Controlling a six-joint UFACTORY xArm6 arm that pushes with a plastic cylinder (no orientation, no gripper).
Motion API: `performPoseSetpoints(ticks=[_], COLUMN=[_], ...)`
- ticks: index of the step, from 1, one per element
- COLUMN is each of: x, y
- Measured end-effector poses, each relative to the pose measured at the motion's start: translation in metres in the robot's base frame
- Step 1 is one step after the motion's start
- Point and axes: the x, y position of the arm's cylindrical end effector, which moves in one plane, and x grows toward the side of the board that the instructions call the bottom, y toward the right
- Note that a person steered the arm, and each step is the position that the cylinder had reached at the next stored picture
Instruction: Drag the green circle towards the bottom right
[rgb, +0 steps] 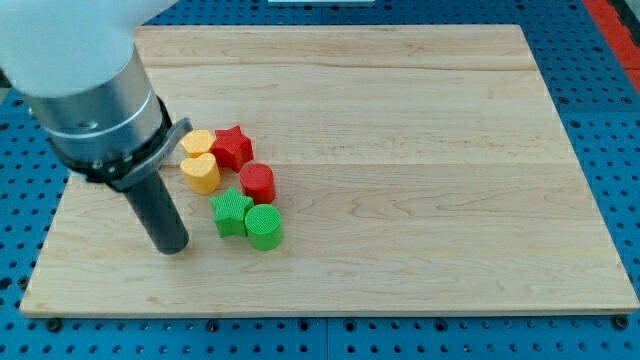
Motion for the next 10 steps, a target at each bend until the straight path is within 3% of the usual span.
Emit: performPoseSetpoints(ticks=[1,2,5,6,8,9,10], x=[-0.019,-0.004,-0.024,-0.007,0.007,0.008,0.006], y=[0.022,0.101,0.098,0.164,0.177,0.248,0.273])
